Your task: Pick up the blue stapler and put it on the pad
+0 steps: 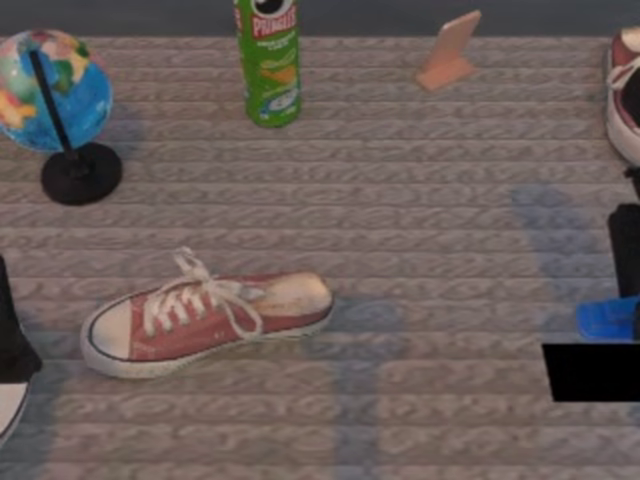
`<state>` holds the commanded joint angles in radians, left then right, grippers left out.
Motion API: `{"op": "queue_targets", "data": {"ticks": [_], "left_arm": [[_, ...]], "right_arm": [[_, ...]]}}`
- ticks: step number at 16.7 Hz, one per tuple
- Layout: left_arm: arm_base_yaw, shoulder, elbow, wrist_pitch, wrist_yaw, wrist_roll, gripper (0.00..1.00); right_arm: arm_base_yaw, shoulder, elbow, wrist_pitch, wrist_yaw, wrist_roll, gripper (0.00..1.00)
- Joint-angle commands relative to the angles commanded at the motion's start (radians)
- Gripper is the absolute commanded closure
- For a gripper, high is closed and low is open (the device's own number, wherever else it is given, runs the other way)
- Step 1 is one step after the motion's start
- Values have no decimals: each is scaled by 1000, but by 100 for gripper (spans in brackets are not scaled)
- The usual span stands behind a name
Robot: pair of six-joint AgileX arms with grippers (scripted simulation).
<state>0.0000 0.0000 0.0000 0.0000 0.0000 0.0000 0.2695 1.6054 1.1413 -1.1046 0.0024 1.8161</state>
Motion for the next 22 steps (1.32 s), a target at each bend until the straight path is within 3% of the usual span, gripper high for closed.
{"op": "queue_targets", "data": {"ticks": [8,14,22], "left_arm": [[0,0,0,0,0,0,0],[0,0,0,0,0,0,0],[0,0,0,0,0,0,0]], "right_arm": [[-6,121,-211,340,1,-1,100],[-6,135,-236,377,1,0,100],[-6,135,-236,377,1,0,40]]}}
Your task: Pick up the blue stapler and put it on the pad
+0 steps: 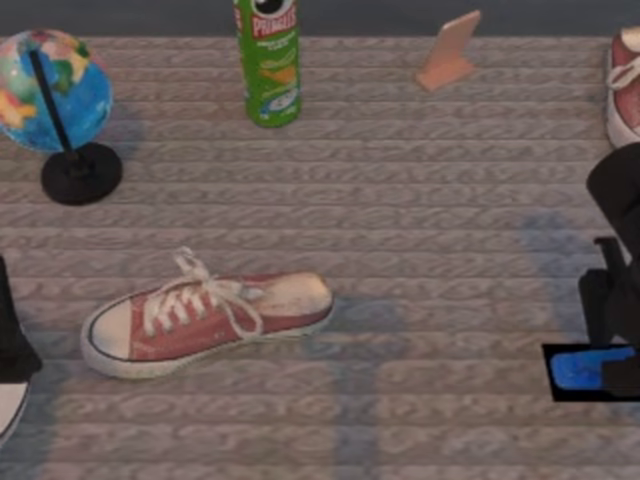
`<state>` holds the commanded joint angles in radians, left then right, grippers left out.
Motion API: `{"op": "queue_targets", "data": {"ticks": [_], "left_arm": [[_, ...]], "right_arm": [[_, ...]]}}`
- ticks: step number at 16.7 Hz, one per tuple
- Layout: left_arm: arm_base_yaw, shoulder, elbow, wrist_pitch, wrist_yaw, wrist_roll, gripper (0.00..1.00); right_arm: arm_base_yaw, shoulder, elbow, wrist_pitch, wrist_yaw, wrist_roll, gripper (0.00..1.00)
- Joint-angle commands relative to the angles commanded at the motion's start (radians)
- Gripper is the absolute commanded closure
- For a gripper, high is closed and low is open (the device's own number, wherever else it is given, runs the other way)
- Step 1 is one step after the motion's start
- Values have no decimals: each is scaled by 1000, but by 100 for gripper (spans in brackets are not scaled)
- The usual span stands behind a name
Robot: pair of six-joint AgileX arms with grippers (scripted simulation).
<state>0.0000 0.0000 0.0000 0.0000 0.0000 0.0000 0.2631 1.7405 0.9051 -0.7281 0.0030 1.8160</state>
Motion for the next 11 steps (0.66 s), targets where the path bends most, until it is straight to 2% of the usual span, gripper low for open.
{"op": "queue_targets", "data": {"ticks": [5,11], "left_arm": [[0,0,0,0,0,0,0],[0,0,0,0,0,0,0]], "right_arm": [[0,0,0,0,0,0,2],[0,0,0,0,0,0,0]]}}
